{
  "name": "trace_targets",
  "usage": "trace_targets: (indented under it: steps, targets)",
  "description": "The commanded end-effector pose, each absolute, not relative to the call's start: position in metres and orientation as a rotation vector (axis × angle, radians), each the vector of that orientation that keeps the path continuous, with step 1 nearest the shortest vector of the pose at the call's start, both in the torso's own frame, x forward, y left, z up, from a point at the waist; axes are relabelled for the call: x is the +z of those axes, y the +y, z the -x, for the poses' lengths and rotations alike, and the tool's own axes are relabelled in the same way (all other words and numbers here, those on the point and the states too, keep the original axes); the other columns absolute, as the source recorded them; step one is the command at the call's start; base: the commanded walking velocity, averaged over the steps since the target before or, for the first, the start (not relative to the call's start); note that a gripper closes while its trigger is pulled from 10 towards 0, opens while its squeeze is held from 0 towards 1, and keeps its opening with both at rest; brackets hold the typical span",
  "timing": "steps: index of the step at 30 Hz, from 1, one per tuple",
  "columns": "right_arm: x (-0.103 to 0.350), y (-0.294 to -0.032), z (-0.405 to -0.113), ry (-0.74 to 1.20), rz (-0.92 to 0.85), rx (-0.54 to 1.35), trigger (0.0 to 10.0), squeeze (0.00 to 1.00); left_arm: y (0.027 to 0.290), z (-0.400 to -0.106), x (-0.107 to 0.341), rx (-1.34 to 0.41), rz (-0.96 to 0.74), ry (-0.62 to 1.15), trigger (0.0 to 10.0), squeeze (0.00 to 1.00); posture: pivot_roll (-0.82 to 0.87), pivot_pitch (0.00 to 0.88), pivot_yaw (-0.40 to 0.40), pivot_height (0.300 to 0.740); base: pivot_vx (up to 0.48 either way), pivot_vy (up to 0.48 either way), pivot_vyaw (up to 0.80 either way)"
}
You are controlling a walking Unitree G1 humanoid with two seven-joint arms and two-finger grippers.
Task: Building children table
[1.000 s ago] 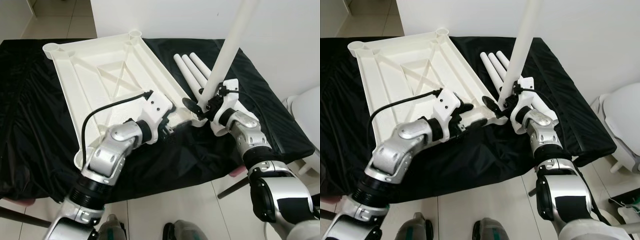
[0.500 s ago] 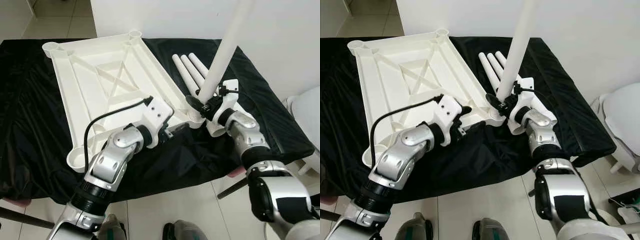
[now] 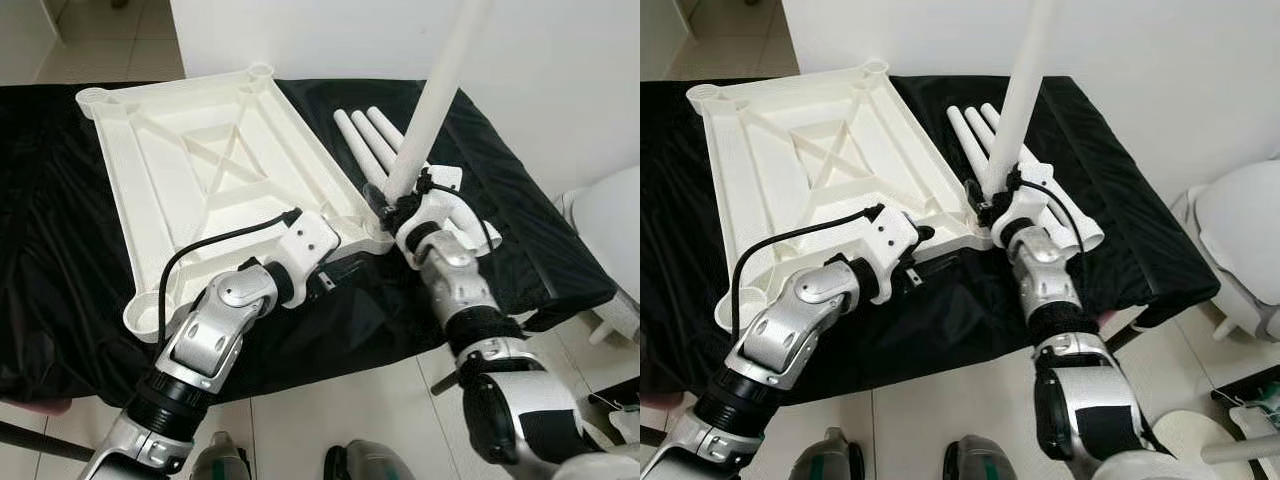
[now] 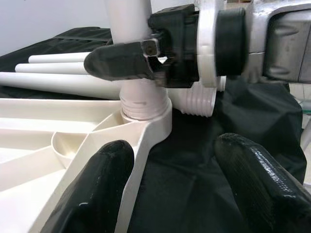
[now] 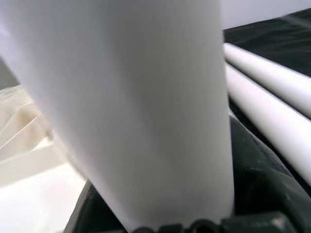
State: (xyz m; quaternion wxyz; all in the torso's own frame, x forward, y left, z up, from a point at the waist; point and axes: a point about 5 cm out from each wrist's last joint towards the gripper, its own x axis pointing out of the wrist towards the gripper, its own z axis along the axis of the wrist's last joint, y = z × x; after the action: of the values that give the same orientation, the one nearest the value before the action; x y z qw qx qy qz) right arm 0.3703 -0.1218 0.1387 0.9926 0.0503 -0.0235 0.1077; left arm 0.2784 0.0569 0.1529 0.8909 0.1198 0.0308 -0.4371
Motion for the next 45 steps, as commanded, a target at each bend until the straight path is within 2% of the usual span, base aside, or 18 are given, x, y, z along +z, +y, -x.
trace_targets:
  steps: [1, 3, 7, 8, 14, 15, 16, 18, 21, 25, 26, 29, 33, 37, 45]
  targets:
    - [0.132, -0.124, -0.371, 0.000, -0.176, 0.095, 0.0, 0.00, 0.055, -0.273, 0.155, -1.002, -0.249, 0.054, 10.0, 0.00, -0.03, 0.000, -0.035, 0.740, 0.000, 0.000, 0.00]
    - [0.133, -0.116, -0.371, 0.002, -0.194, 0.000, 0.0, 0.00, 0.055, -0.270, 0.161, -1.037, -0.250, 0.034, 10.0, 0.00, -0.03, 0.000, -0.035, 0.740, 0.000, 0.000, 0.00]
    - [0.136, -0.113, -0.371, -0.005, -0.182, 0.013, 0.0, 0.00, 0.055, -0.271, 0.163, -1.040, -0.256, 0.024, 10.0, 0.00, -0.03, 0.000, -0.039, 0.740, 0.000, 0.000, 0.00]
    - [0.136, -0.115, -0.371, -0.002, -0.183, 0.018, 10.0, 0.00, 0.056, -0.272, 0.164, -1.035, -0.257, 0.023, 10.0, 0.00, -0.03, 0.000, -0.042, 0.740, 0.000, 0.000, 0.00]
    - [0.139, -0.119, -0.372, -0.008, -0.189, 0.046, 10.0, 0.00, 0.057, -0.273, 0.165, -1.026, -0.255, 0.018, 10.0, 0.00, -0.03, 0.000, -0.042, 0.740, 0.000, 0.000, 0.00]
    - [0.140, -0.118, -0.372, -0.006, -0.178, 0.100, 10.0, 1.00, 0.057, -0.274, 0.166, -1.024, -0.254, 0.016, 10.0, 0.00, -0.03, 0.000, -0.042, 0.740, 0.000, 0.000, 0.00]
    - [0.140, -0.118, -0.372, -0.006, -0.178, 0.100, 10.0, 1.00, 0.057, -0.274, 0.166, -1.024, -0.254, 0.016, 10.0, 0.00, -0.03, 0.000, -0.042, 0.740, 0.000, 0.000, 0.00]
    - [0.139, -0.118, -0.369, -0.014, -0.113, 0.240, 10.0, 1.00, 0.057, -0.275, 0.167, -1.021, -0.253, 0.011, 10.0, 0.00, -0.04, 0.000, -0.043, 0.740, 0.000, 0.000, 0.00]
    - [0.142, -0.129, -0.369, -0.029, -0.070, 0.264, 10.0, 1.00, 0.057, -0.276, 0.168, -1.019, -0.253, 0.009, 10.0, 0.00, -0.03, 0.000, -0.047, 0.740, 0.000, 0.000, 0.00]
    - [0.142, -0.130, -0.369, -0.032, -0.059, 0.269, 10.0, 1.00, 0.057, -0.276, 0.168, -1.018, -0.254, 0.008, 10.0, 0.00, -0.03, 0.000, -0.047, 0.740, 0.000, 0.000, 0.00]
    - [0.144, -0.139, -0.366, -0.034, -0.007, 0.359, 10.0, 0.00, 0.057, -0.277, 0.169, -1.011, -0.252, 0.007, 10.0, 0.00, -0.03, 0.000, -0.046, 0.740, 0.000, 0.000, 0.00]
    - [0.145, -0.149, -0.364, -0.036, 0.064, 0.435, 10.0, 0.00, 0.057, -0.277, 0.169, -1.010, -0.250, 0.006, 10.0, 0.00, -0.04, 0.000, -0.044, 0.740, 0.000, 0.000, 0.00]
    - [0.146, -0.153, -0.363, -0.035, 0.073, 0.475, 10.0, 0.00, 0.057, -0.277, 0.169, -1.012, -0.249, 0.006, 10.0, 0.00, -0.04, 0.000, -0.041, 0.740, 0.000, 0.000, 0.00]
    - [0.146, -0.163, -0.362, -0.010, 0.094, 0.638, 10.0, 0.00, 0.057, -0.276, 0.170, -1.021, -0.252, 0.004, 10.0, 0.00, -0.03, 0.000, -0.034, 0.740, 0.000, 0.000, 0.00]
    - [0.147, -0.169, -0.367, 0.004, 0.122, 0.654, 10.0, 0.00, 0.058, -0.277, 0.172, -1.026, -0.256, 0.002, 10.0, 0.00, -0.02, 0.000, -0.037, 0.740, 0.000, 0.000, 0.00]
